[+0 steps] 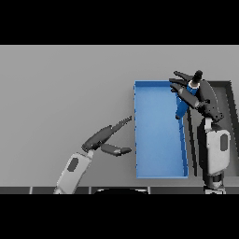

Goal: Pick up the blue pipe and place it into the blue bin.

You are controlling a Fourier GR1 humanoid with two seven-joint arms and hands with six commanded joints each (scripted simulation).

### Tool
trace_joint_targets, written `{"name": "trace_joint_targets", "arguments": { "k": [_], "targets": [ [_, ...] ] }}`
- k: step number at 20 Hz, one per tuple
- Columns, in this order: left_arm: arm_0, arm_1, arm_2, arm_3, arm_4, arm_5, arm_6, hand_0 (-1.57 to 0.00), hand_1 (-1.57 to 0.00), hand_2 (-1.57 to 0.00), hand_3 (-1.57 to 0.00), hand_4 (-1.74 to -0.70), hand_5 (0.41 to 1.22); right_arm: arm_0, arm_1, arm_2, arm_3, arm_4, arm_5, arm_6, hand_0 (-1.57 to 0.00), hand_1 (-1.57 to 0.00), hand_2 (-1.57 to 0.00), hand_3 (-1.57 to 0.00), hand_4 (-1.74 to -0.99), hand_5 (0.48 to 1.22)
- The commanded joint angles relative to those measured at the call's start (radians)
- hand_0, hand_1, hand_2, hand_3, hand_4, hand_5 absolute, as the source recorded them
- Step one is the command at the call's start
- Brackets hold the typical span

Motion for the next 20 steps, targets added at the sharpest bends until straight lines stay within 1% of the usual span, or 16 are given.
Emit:
{"name": "trace_joint_targets", "arguments": {
  "k": [1, 3, 5, 6, 7, 8, 9, 11, 12, 13, 14, 15, 16, 17, 19, 20],
  "targets": [
    [-0.001, 0.003, 0.002, -0.005, 0.006, -0.005, 0.003, 0.0, 0.0, 0.0, 0.0, -0.88, 0.425, 0.032, -0.015, 0.022, -0.005, -0.007, -0.043, 0.0, -1.57, -1.57, -1.57, -1.57, -1.741, 1.221],
    [0.004, 0.001, -0.004, -0.003, 0.002, -0.004, 0.009, 0.0, 0.0, 0.0, 0.0, -0.88, 0.428, 0.11, -0.07, 0.081, -0.019, -0.026, -0.122, 0.0, -1.57, -1.57, -1.57, -1.57, -1.741, 1.221],
    [0.0, -0.005, -0.005, -0.001, 0.004, -0.004, 0.002, 0.0, 0.0, 0.0, 0.0, -0.88, 0.425, 0.167, -0.137, 0.175, -0.024, -0.04, -0.24, 0.0, -1.57, -1.57, -1.57, -1.57, -1.741, 1.221],
    [0.008, 0.001, -0.002, -0.012, 0.01, -0.005, -0.01, 0.0, 0.0, 0.0, 0.0, -0.89, 0.423, 0.193, -0.172, 0.221, -0.029, -0.054, -0.298, 0.0, -1.57, -1.57, -1.57, -1.51, -1.741, 1.221],
    [0.006, -0.001, -0.006, -0.015, 0.006, -0.002, 0.002, 0.0, 0.0, 0.0, 0.0, -0.89, 0.422, 0.205, -0.202, 0.26, -0.022, -0.08, -0.349, 0.0, -1.57, -1.57, -1.57, -1.52, -1.741, 1.221],
    [0.001, -0.006, -0.01, -0.024, 0.007, -0.003, 0.015, 0.0, 0.0, 0.0, 0.0, -0.89, 0.42, 0.21, -0.237, 0.292, -0.022, -0.096, -0.391, 0.0, -1.57, -1.57, -1.57, -1.26, -1.741, 1.221],
    [0.016, 0.001, -0.009, -0.015, 0.006, -0.004, 0.01, 0.0, 0.0, 0.0, 0.0, -0.89, 0.42, 0.218, -0.287, 0.347, -0.017, -0.113, -0.435, -0.001, -1.57, -1.57, -1.57, -1.13, -1.741, 1.221],
    [0.014, 0.005, -0.008, -0.011, 0.002, -0.005, 0.005, 0.0, 0.0, 0.0, 0.0, -0.88, 0.421, 0.215, -0.339, 0.423, 0.001, -0.134, -0.503, -0.003, -1.57, -1.57, -1.57, -0.91, -1.741, 1.221],
    [0.009, 0.001, -0.01, -0.007, -0.001, -0.002, 0.013, 0.0, 0.0, 0.0, 0.0, -0.88, 0.421, 0.198, -0.374, 0.468, 0.025, -0.162, -0.553, -0.004, -1.57, -1.55, -1.57, -0.85, -1.741, 1.221],
    [0.007, 0.003, -0.008, -0.018, 0.004, -0.004, 0.017, 0.0, 0.0, 0.0, 0.0, -0.88, 0.421, 0.182, -0.406, 0.526, 0.049, -0.207, -0.582, 0.0, -1.46, -1.34, -1.34, -0.79, -1.678, 1.221],
    [0.01, 0.007, -0.006, -0.024, 0.009, -0.007, 0.015, 0.0, 0.0, 0.0, 0.0, -0.88, 0.422, 0.163, -0.442, 0.574, 0.062, -0.244, -0.607, 0.0, -1.17, -1.07, -1.07, -0.63, -1.592, 1.221],
    [0.009, 0.006, -0.007, -0.02, 0.006, -0.006, 0.017, 0.0, 0.0, 0.0, 0.0, -0.88, 0.422, 0.142, -0.475, 0.615, 0.083, -0.281, -0.62, 0.0, -0.94, -0.85, -0.86, -0.5, -1.503, 1.221],
    [0.01, 0.006, -0.007, -0.018, 0.005, -0.005, 0.017, 0.0, 0.0, 0.0, 0.0, -0.88, 0.425, 0.135, -0.487, 0.632, 0.089, -0.293, -0.613, 0.0, -0.75, -0.68, -0.68, -0.4, -1.413, 1.221],
    [0.012, 0.008, -0.008, -0.023, 0.006, -0.007, 0.018, 0.0, 0.0, 0.0, 0.0, -0.88, 0.427, 0.113, -0.518, 0.684, 0.106, -0.326, -0.601, 0.0, -0.6, -0.55, -0.55, -0.32, -1.337, 1.221],
    [0.007, 0.006, -0.005, -0.023, 0.01, -0.007, 0.022, 0.0, 0.0, 0.0, 0.0, -0.88, 0.43, 0.075, -0.568, 0.765, 0.118, -0.37, -0.572, 0.0, -0.38, -0.35, -0.35, -0.21, -1.219, 1.137],
    [0.007, 0.0, -0.007, -0.025, 0.011, -0.005, 0.028, 0.0, 0.0, 0.0, 0.0, -0.88, 0.429, 0.042, -0.609, 0.827, 0.124, -0.396, -0.563, 0.0, -0.31, -0.28, -0.28, -0.16, -1.175, 1.084]
  ]
}}
